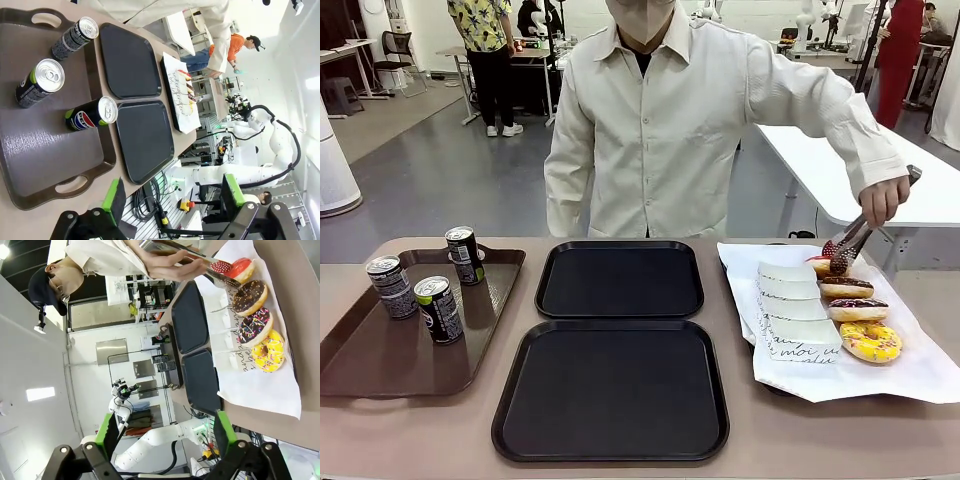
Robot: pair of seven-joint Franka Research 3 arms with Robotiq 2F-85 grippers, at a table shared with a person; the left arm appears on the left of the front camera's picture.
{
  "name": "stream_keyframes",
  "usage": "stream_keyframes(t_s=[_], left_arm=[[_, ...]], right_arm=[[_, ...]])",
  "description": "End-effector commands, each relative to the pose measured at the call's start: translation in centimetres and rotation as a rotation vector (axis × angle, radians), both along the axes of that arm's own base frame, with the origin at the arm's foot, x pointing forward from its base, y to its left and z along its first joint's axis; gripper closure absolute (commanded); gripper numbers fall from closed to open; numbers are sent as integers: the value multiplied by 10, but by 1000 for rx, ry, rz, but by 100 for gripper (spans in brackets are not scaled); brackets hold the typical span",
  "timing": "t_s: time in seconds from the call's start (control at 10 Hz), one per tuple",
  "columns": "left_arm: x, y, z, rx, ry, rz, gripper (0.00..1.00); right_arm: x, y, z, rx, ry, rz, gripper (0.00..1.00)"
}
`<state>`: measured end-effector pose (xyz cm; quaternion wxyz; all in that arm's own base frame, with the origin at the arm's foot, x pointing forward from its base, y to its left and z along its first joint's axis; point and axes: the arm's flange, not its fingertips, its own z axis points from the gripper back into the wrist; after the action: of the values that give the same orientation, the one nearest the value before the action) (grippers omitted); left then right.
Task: Set up donuts and drinks on trays.
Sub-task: Pick up one Pepsi coke and place it on the Flat Tray.
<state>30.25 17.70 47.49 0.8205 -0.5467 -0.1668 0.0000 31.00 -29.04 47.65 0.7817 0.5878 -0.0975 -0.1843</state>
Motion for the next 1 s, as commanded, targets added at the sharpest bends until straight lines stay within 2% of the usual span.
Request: stream_keyframes(t_s=[0.0,0.9], left_arm=[[-2,-1,0,-19,-24,2,0],[-2,-1,0,-19,-24,2,0]], right_arm=[[1,0,0,19,-12,-8,0],[1,0,0,19,-12,-8,0]])
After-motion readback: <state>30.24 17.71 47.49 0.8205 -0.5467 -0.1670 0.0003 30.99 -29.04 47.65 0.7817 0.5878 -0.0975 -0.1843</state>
